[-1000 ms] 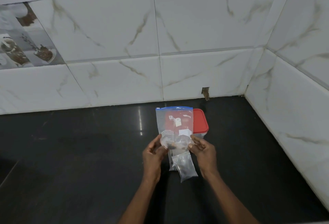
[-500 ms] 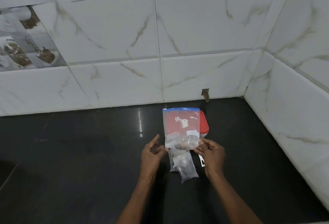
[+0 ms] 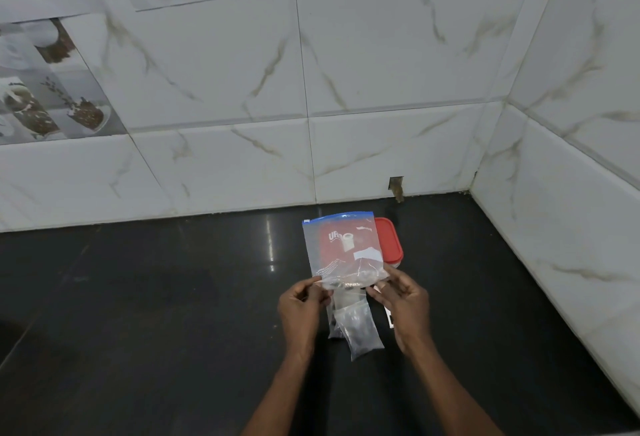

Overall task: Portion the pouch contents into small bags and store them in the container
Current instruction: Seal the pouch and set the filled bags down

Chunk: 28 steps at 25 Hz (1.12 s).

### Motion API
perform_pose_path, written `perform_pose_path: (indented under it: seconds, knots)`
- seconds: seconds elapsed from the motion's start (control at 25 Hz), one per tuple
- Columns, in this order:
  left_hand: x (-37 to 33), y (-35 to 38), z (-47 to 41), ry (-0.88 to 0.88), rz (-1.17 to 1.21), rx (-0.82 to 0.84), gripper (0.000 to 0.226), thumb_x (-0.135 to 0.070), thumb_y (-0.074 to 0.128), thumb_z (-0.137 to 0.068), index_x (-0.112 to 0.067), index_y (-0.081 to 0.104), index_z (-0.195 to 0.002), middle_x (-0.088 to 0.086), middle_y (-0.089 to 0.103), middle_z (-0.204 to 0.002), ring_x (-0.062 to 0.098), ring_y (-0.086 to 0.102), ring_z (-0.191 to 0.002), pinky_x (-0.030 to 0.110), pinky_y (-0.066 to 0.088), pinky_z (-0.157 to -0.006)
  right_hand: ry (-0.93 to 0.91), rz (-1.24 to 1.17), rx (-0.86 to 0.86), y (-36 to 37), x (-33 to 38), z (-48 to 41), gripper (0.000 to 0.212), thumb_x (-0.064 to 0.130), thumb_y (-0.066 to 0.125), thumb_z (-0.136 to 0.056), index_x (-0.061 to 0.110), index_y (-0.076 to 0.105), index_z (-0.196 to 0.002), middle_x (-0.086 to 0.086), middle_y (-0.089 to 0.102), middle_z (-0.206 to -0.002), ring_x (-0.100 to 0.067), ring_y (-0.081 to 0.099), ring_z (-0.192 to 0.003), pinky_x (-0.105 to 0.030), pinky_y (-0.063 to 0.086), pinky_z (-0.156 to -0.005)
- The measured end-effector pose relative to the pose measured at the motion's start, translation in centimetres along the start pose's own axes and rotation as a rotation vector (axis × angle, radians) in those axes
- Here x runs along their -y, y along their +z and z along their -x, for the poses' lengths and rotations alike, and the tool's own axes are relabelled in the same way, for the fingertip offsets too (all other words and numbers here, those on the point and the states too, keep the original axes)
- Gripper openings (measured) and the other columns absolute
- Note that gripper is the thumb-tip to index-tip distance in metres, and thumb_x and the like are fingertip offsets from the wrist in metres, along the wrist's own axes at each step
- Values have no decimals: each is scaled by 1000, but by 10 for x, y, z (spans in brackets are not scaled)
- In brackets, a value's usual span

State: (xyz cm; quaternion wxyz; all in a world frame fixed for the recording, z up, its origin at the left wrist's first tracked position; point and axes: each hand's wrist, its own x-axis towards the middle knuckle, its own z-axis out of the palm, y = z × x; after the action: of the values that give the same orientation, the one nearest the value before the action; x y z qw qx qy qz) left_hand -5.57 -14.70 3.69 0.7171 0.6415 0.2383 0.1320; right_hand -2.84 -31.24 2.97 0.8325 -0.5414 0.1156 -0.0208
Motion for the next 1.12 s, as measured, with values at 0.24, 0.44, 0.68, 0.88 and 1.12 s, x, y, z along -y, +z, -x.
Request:
perform_pose_path:
  seconds: [0.24, 0.44, 0.68, 0.88, 1.12]
  knots:
    - [-3, 10, 3, 28, -124, -121, 19, 2, 58, -90, -8, 73, -83, 6, 76, -71, 22, 75, -67, 37, 64, -66, -15, 113, -121, 7, -7, -1, 15, -4, 64, -86, 4, 71, -97, -16, 74, -89, -29, 73, -79, -37, 60, -72]
    - [1, 18, 8, 168, -272, -191, 29, 4, 50, -92, -13, 72, -96, -2, 73, -88, 11, 69, -80, 21, 57, -68, -163, 432, -292, 8, -4, 4, 18, 2, 56, -90, 5, 70, -78, -4, 72, -63, -15, 72, -58, -33, 60, -61]
    - [8, 16, 3, 178, -299, -156, 22, 0, 55, -94, -13, 72, -100, 1, 76, -89, 10, 72, -79, 10, 55, -64, -307, 573, -206, 2, -11, 0, 36, 0, 54, -93, 17, 68, -121, 4, 73, -89, -11, 73, -73, -34, 62, -72]
    - [11, 15, -2, 16, 22, -60, 29, 2, 51, -99, -11, 74, -111, 7, 79, -88, 20, 77, -80, 32, 64, -73, -238, 400, -197, 1, -6, 1, 35, -1, 48, -96, 12, 65, -124, -6, 74, -98, -15, 74, -79, -26, 61, -68]
    - [5, -8, -12, -281, 472, 185, 25, 5, 49, -97, 7, 69, -113, 20, 75, -109, 32, 71, -98, 37, 61, -84, 31, 55, -94, -11, -6, -8, 25, -12, 49, -91, 1, 68, -101, -19, 70, -107, -32, 71, -95, -34, 61, -71]
